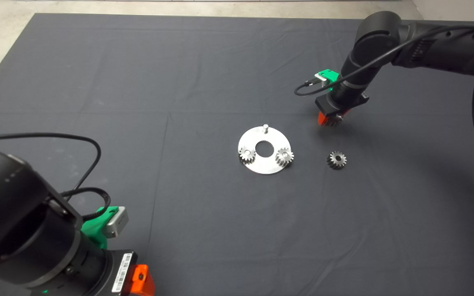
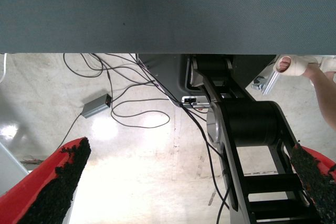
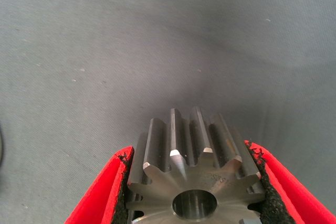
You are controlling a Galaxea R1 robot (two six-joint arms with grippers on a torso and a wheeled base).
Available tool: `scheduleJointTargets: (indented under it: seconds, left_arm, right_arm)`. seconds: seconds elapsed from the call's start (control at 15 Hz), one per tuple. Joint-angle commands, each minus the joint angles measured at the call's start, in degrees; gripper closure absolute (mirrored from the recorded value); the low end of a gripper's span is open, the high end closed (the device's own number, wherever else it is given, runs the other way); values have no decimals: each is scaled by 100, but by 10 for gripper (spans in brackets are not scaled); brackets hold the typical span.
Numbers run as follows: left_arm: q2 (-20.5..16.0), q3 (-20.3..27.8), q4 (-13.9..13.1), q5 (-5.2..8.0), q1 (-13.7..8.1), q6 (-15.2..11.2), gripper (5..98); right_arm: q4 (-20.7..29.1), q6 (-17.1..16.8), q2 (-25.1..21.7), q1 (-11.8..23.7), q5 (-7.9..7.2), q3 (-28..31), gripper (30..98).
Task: Remove an incorrectly installed larger gear and replace it with the correct smaller gear
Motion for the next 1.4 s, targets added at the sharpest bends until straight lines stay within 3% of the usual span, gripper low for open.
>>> scheduleJointTargets:
  seconds: [0.0,1.07,1.33]
  left_arm:
    - [-15,77,-115,16,-27,-34,55]
    - [-13,77,-107,16,-27,-60,55]
    - [-10,77,-107,16,-27,-60,55]
  right_arm:
    - [1,38,-29,162,-316,-41,785]
    - [272,11,-29,-75,-307,-294,786]
    - [563,11,-43,-75,-281,-410,787]
